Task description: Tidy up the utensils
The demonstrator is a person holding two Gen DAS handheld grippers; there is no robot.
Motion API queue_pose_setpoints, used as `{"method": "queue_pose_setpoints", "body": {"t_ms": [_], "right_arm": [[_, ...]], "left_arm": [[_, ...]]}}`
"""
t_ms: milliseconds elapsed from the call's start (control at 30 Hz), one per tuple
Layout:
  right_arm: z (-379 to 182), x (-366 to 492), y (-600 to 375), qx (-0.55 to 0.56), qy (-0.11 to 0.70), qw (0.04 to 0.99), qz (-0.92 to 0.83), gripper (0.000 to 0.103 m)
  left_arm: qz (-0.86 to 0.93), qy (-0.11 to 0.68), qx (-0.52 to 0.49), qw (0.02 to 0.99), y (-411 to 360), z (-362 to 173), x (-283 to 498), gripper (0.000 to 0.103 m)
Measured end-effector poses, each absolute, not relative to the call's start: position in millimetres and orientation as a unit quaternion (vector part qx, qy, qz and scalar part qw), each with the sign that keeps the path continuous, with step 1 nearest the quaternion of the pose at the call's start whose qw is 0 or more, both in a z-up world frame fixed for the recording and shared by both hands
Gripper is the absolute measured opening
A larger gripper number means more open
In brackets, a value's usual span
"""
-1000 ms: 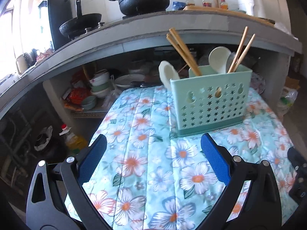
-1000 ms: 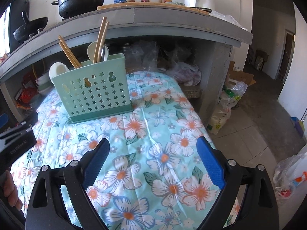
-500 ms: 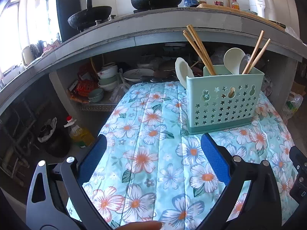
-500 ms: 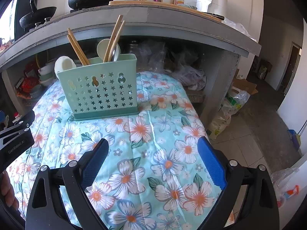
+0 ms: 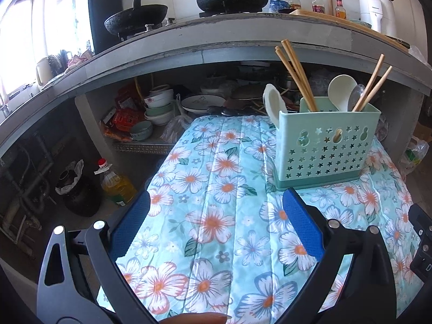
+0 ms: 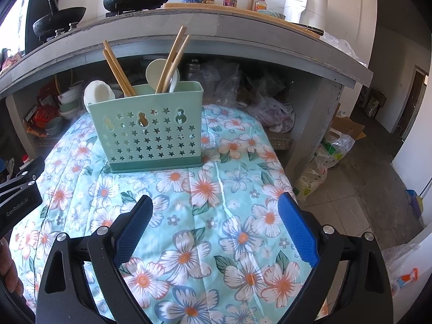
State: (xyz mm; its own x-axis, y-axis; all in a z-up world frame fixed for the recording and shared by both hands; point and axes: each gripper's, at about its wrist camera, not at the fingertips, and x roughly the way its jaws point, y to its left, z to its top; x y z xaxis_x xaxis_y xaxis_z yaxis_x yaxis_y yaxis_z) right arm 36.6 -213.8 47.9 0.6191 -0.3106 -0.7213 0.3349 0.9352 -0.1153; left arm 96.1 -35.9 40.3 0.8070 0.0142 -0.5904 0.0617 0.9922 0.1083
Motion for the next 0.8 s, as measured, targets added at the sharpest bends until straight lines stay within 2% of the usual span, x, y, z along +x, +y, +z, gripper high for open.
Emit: {"method": "queue_pose_setpoints", "body": {"t_ms": [800], "right_arm": [[51.3,42.3,-205.1,0.009,0.397,0.902,-0.17,0.091]], "left_arm": [[0.017,0.318,0.044,0.947,-15.6,39.1,98.2,0.094]]}}
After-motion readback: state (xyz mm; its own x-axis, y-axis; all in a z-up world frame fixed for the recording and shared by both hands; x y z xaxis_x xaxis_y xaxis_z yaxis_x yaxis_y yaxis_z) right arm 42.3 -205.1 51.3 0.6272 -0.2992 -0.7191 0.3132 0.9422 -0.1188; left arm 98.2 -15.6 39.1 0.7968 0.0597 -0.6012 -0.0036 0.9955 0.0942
